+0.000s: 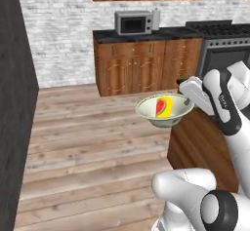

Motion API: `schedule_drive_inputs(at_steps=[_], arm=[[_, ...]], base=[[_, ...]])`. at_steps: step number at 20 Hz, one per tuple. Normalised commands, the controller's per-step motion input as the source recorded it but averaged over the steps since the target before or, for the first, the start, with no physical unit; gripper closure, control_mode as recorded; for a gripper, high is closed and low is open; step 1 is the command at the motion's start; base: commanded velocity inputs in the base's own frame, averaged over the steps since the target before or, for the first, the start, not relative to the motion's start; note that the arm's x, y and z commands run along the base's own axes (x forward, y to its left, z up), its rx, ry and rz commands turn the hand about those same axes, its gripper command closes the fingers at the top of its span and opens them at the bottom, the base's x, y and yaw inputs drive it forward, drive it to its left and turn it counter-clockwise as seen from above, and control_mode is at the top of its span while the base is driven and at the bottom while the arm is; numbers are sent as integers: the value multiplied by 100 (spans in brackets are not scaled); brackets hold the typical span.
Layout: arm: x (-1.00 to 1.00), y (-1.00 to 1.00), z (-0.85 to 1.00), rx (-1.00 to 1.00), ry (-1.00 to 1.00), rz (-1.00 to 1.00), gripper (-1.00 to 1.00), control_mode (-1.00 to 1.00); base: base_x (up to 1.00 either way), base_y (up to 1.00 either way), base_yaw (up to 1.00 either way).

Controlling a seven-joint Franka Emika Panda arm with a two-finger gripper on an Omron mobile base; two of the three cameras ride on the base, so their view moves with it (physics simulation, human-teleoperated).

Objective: Place the cup inside the bowl on the dining table and move the bowl to any counter.

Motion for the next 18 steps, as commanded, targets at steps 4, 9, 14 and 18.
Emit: schedule_drive_inputs(at_steps=[4,9,14,18], arm=[[0,0,0,0,0,0,100,100],[0,0,0,0,0,0,100,100],[0,0,0,0,0,0,100,100],[0,0,0,0,0,0,100,100]], base=[[100,40,-5],[100,19,-4],[100,8,-4],[100,0,-1]])
